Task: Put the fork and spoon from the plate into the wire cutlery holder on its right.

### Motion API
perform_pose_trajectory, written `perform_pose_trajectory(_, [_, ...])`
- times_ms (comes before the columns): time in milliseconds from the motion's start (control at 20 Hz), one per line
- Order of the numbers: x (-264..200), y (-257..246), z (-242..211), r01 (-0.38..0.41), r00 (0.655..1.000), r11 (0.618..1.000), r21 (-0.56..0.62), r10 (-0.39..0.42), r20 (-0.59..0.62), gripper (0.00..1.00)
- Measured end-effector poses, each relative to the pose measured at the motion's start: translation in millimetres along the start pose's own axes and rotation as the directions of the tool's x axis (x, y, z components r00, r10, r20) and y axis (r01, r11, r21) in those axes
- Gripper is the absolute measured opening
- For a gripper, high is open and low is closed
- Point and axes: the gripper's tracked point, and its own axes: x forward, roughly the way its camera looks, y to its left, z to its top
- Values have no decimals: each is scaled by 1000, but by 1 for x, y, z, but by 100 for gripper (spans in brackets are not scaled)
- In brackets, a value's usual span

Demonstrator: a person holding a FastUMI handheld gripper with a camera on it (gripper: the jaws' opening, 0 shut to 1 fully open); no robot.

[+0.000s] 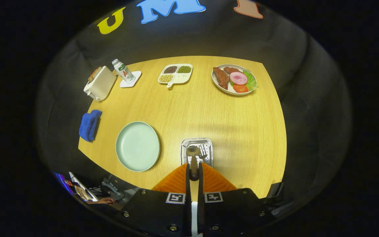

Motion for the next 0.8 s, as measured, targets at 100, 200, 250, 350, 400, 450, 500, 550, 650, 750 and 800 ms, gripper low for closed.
perform_pose_trajectory(100, [6,1,-1,14,1000,1000,-25,-14,1,7])
perform_pose_trajectory(200, [9,8,-5,-4,1000,1000,-22,4,-14,10])
perform_pose_trajectory(250, [8,8,-7,-4,1000,1000,-29,3,-10,12])
perform_pose_trajectory(350, [2,5,-4,24,999,999,-48,-23,29,20])
perform_pose_trajectory(400, [-1,6,-2,35,998,998,-54,-32,54,31])
perform_pose_trajectory(450, [-9,9,1,40,996,997,-61,-35,82,42])
perform_pose_trajectory(500, [-17,9,4,57,992,996,-64,-50,112,46])
perform_pose_trajectory(550, [-24,13,7,64,987,996,-64,-53,154,49])
perform_pose_trajectory(650, [-41,22,16,85,964,995,-55,-69,258,60])
perform_pose_trajectory(750, [-58,37,26,102,920,994,-40,-79,383,60])
perform_pose_trajectory(800, [-67,44,29,111,896,993,-32,-86,436,60])
